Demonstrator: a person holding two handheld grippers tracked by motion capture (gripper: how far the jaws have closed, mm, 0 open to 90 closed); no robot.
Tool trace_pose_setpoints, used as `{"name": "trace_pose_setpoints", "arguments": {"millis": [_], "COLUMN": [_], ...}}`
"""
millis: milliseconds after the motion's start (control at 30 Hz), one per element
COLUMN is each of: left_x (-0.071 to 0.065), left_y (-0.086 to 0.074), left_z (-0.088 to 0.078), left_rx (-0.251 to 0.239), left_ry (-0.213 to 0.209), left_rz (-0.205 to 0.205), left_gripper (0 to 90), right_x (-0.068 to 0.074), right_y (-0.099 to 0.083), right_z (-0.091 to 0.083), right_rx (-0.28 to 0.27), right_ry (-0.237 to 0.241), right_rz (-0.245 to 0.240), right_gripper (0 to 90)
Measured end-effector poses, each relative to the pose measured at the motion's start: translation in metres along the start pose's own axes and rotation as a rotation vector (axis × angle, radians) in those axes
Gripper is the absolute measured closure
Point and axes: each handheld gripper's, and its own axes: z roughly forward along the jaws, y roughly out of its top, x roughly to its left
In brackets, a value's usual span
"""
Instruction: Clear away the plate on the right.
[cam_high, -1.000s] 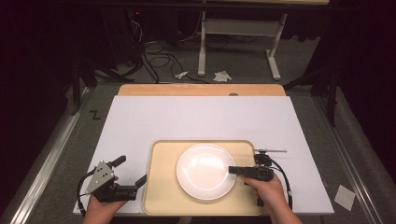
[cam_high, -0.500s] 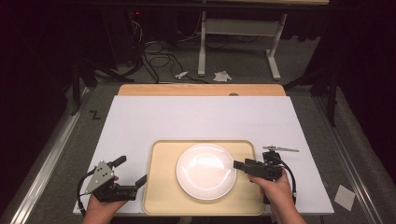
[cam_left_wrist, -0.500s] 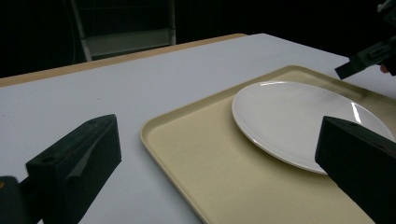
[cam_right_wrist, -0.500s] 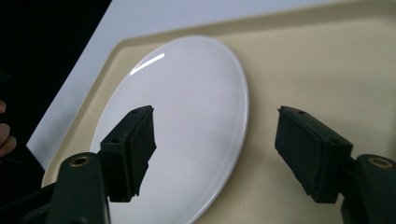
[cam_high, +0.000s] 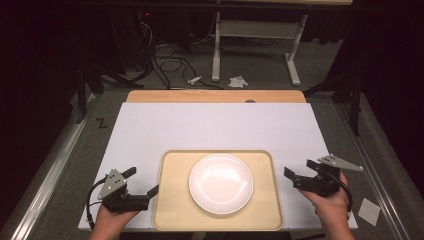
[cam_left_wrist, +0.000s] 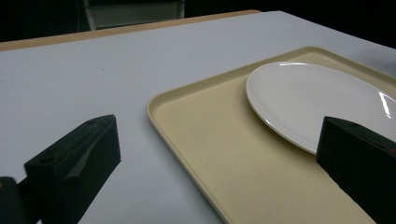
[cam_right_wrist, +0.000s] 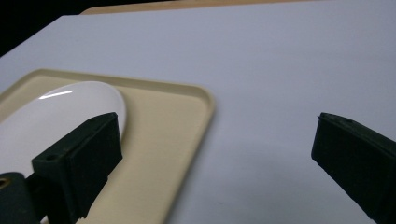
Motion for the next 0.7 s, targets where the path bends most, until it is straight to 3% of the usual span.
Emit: {"name": "trace_pose_setpoints", "arguments": {"millis": [67, 200, 400, 700], "left_x": [-0.002, -0.005, -0.008, -0.008], "left_y": [0.0, 0.0, -0.001, 0.0], "left_z": [0.002, 0.004, 0.006, 0.001], "left_rx": [0.002, 0.006, 0.011, -0.007], "left_ry": [0.002, -0.004, -0.016, -0.016], "left_rz": [-0.001, 0.01, 0.027, 0.03], "left_gripper": [0.7, 0.7, 0.7, 0.7], "right_x": [-0.013, -0.015, -0.004, -0.002], "right_y": [-0.009, -0.008, -0.006, -0.006], "right_z": [-0.009, -0.013, -0.009, -0.005], "right_rx": [-0.022, -0.051, -0.058, -0.051], "right_ry": [-0.014, 0.001, 0.026, 0.039], "right_rz": [0.016, 0.048, -0.006, -0.011], "right_gripper": [0.1, 0.2, 0.1, 0.0]}}
